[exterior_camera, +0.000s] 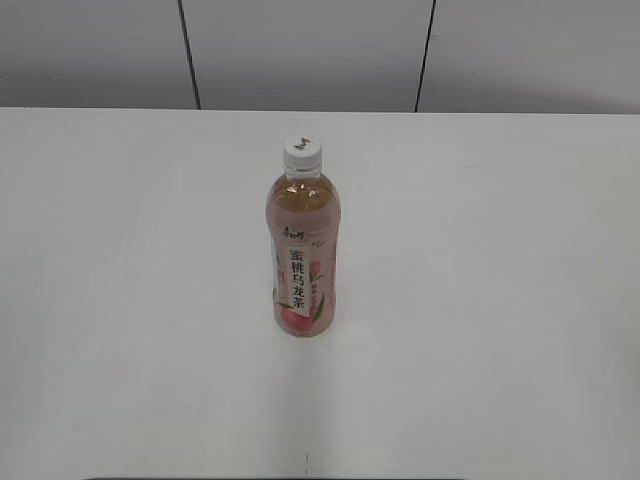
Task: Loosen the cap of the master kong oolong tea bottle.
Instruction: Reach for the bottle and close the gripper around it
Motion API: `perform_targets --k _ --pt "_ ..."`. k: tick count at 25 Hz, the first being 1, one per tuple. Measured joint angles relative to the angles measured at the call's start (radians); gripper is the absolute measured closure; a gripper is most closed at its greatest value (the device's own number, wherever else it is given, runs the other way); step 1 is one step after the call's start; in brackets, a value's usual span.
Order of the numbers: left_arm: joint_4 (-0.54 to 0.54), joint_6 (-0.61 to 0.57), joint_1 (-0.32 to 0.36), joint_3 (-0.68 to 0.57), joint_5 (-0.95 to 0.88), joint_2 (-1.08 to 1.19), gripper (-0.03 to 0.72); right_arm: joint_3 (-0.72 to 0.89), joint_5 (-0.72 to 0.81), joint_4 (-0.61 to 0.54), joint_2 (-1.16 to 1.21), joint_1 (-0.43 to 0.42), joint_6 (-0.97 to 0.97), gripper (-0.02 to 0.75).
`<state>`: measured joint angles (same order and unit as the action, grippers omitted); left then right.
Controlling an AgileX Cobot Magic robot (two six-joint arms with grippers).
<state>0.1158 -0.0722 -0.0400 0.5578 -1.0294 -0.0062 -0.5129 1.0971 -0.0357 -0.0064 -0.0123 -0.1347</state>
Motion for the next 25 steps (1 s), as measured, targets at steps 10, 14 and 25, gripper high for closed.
perform_targets --k 10,14,25 --pt "0.013 0.0 0.0 0.0 0.0 0.0 0.447 0.0 0.0 0.0 0.0 0.0 0.003 0.436" --pt "0.021 0.0 0.0 0.0 0.008 0.0 0.447 0.0 0.0 0.0 0.0 0.0 0.006 0.435" --pt "0.15 -0.068 0.0 -0.16 0.558 0.045 0.436 0.0 0.0 0.0 0.0 0.0 0.009 0.435"
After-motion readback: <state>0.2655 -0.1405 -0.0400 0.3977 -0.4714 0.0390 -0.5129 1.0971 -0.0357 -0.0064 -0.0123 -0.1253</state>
